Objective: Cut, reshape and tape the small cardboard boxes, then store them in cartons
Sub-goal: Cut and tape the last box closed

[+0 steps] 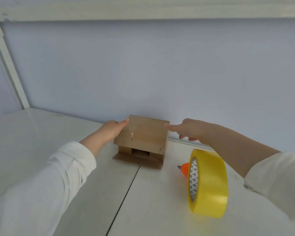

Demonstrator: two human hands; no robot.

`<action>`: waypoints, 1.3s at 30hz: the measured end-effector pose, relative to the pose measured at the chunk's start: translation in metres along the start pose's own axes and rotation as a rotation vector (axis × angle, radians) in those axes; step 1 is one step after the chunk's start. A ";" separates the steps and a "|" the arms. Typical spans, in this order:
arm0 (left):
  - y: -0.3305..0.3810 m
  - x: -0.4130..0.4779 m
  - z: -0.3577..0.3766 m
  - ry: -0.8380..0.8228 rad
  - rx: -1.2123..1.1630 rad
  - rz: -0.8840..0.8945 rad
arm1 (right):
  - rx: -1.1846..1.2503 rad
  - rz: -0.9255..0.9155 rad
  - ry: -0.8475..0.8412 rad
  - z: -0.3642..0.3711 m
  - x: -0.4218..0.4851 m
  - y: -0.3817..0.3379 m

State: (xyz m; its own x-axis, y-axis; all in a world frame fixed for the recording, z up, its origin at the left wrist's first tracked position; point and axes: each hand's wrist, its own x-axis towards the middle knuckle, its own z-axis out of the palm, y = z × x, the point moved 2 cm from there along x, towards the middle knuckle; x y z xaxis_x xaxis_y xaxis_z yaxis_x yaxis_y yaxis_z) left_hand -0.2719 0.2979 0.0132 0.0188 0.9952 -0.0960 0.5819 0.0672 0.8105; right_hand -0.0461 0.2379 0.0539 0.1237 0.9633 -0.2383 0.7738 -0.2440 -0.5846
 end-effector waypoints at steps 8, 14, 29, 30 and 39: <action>0.000 0.017 0.013 -0.110 -0.245 0.059 | 0.136 -0.014 0.069 0.004 0.024 -0.008; 0.045 -0.019 -0.003 0.074 -0.602 0.262 | 0.546 -0.284 0.402 -0.031 -0.019 -0.013; 0.151 -0.210 0.105 -0.314 -1.028 0.386 | 0.348 -0.864 0.656 -0.100 -0.234 0.131; 0.152 -0.223 0.120 -0.358 -1.042 0.373 | 0.342 -0.856 0.679 -0.105 -0.246 0.147; 0.155 -0.298 0.184 -0.531 -0.994 0.044 | -0.165 -0.737 0.929 -0.103 -0.323 0.229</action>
State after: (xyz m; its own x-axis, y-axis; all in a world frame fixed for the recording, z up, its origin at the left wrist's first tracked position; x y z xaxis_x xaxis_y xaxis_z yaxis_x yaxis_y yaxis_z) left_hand -0.0375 -0.0014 0.0615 0.5050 0.8576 -0.0980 -0.3285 0.2960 0.8969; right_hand 0.1556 -0.1172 0.0769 -0.0338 0.5946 0.8033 0.9091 0.3523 -0.2225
